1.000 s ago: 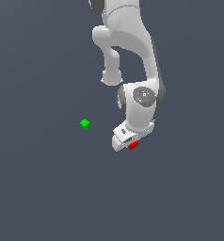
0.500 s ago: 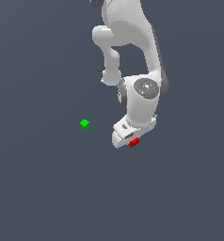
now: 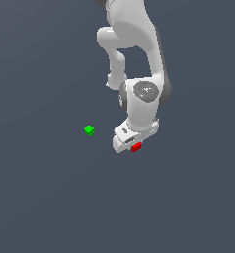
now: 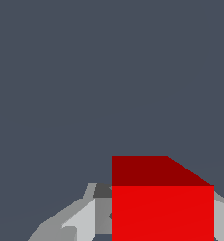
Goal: Stack the red cube on top of the green cube.
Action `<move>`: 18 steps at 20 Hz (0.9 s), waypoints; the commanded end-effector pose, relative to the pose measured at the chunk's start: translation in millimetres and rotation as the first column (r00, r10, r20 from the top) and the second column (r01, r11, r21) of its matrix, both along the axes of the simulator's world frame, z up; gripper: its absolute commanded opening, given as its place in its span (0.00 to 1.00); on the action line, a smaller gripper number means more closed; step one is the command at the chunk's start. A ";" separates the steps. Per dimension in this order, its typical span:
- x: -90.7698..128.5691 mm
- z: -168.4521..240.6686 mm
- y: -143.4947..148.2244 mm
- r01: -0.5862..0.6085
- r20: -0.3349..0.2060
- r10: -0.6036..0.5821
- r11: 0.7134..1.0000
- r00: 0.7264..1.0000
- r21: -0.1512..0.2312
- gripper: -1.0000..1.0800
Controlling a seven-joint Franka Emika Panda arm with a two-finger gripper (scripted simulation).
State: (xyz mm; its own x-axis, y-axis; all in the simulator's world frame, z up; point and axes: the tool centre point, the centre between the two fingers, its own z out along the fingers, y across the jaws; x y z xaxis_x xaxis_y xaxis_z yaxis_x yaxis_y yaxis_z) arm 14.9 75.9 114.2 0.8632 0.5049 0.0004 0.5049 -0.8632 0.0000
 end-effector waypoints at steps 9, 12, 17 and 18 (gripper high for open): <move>-45.9 -15.3 -70.0 0.002 0.000 -0.002 1.000 1.000 0.000 0.00; -65.6 -22.1 -100.5 0.002 0.000 -0.002 1.000 1.000 0.000 0.00; -96.4 -32.8 -148.6 0.002 0.000 -0.002 1.000 1.000 0.000 0.00; -102.0 -34.8 -157.6 0.002 0.000 -0.002 1.000 1.000 0.000 0.00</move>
